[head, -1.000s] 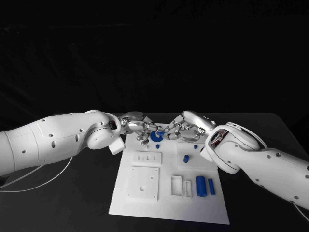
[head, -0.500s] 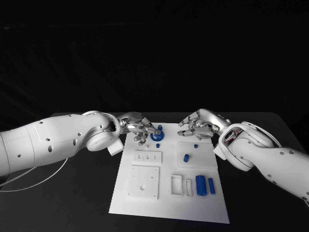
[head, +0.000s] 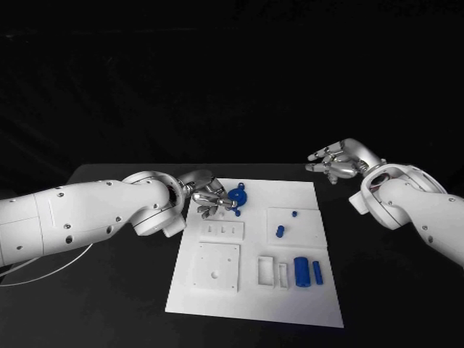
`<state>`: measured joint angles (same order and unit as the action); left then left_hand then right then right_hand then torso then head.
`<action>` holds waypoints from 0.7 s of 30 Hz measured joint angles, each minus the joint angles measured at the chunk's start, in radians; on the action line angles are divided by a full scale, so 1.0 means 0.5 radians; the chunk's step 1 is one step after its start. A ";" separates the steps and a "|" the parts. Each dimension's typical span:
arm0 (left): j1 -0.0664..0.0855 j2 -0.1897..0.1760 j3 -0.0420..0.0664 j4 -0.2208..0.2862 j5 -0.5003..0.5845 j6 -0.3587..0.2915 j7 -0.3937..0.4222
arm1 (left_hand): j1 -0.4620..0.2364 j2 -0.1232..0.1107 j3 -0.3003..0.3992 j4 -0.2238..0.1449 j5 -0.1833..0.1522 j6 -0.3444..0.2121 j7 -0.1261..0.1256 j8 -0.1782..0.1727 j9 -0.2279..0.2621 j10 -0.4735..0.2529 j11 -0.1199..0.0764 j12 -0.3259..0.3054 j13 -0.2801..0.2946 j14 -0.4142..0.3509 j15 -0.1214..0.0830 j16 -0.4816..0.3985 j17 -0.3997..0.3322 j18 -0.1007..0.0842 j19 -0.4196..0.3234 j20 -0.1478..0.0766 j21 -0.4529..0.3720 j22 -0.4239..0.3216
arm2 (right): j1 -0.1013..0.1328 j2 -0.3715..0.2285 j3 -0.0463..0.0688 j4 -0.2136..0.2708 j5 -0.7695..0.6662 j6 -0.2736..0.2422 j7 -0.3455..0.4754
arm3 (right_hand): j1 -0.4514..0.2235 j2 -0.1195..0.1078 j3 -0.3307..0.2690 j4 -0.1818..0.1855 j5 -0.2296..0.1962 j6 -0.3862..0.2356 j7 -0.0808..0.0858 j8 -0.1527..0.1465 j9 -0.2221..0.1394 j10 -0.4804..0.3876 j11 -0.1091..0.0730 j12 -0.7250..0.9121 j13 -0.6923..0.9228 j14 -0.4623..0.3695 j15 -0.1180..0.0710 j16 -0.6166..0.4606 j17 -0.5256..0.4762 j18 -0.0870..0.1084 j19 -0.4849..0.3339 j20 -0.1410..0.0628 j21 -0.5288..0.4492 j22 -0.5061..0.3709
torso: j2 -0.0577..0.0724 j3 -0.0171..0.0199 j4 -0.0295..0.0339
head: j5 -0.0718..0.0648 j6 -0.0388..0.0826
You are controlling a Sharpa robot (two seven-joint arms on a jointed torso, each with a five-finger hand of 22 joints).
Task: Assemble the parts on the task board
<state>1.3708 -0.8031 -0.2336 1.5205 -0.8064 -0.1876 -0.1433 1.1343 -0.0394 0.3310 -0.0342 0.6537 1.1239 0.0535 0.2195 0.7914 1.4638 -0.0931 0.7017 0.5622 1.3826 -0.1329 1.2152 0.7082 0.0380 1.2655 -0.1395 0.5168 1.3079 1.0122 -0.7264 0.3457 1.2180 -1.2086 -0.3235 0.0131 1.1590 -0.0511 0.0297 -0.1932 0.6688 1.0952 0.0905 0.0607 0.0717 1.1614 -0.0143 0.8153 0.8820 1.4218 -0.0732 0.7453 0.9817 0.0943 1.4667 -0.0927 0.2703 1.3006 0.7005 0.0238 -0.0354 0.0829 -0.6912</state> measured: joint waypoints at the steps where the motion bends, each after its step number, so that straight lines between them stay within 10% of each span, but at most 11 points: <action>1: -0.001 0.000 -0.002 0.015 -0.027 -0.023 -0.035 | -0.001 -0.001 0.006 0.006 0.000 0.000 0.000 0.000 -0.012 0.000 0.000 -0.008 0.001 0.001 0.001 -0.008 0.008 0.000 0.004 0.004 -0.006 0.000 | 0.013 0.002 0.005 -0.024 0.018 -0.006 0.003 | 0.000 0.000 0.003 -0.003 0.002 0.000 0.000 0.000 0.000 0.000 0.000 0.000 -0.001 0.000 0.000 0.000 0.000 0.000 0.000 0.000 -0.006 0.000 | -0.002 -0.0002 0.000 | 0.000 -0.006; 21: -0.071 0.016 -0.022 0.162 -0.320 -0.245 -0.608 | -0.020 -0.113 0.061 0.061 0.015 0.053 0.010 0.008 -0.124 0.019 -0.008 0.020 -0.031 0.068 0.006 -0.037 0.104 0.032 0.050 0.036 -0.012 -0.001 | 0.187 0.124 0.019 -0.323 0.193 -0.055 0.043 | -0.007 -0.008 0.036 -0.036 0.002 0.000 -0.001 0.000 -0.001 0.000 0.000 0.000 -0.031 -0.007 -0.007 -0.014 -0.017 -0.003 0.000 0.000 -0.108 -0.029 | -0.054 0.0157 0.011 | 0.005 -0.114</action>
<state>1.3351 -0.7949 -0.2447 1.6017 -0.9663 -0.3102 -0.4472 1.1242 -0.0957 0.3614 -0.0039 0.6610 1.1505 0.0585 0.2237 0.7294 1.4733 -0.0973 0.7116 0.5465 1.4168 -0.1301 1.1965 0.7604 0.0542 1.2904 -0.1214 0.5108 1.3076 1.1054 -0.6643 0.3550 1.0566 -1.1120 -0.3511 0.0347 1.1553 -0.0553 0.0475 -0.2111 0.6700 1.0954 0.0902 0.0607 0.0711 1.1614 -0.0142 0.8152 0.8664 1.4183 -0.0769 0.7385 0.9729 0.0929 1.4668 -0.0928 0.2165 1.2863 0.6733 0.0316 -0.0301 0.0855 -0.7480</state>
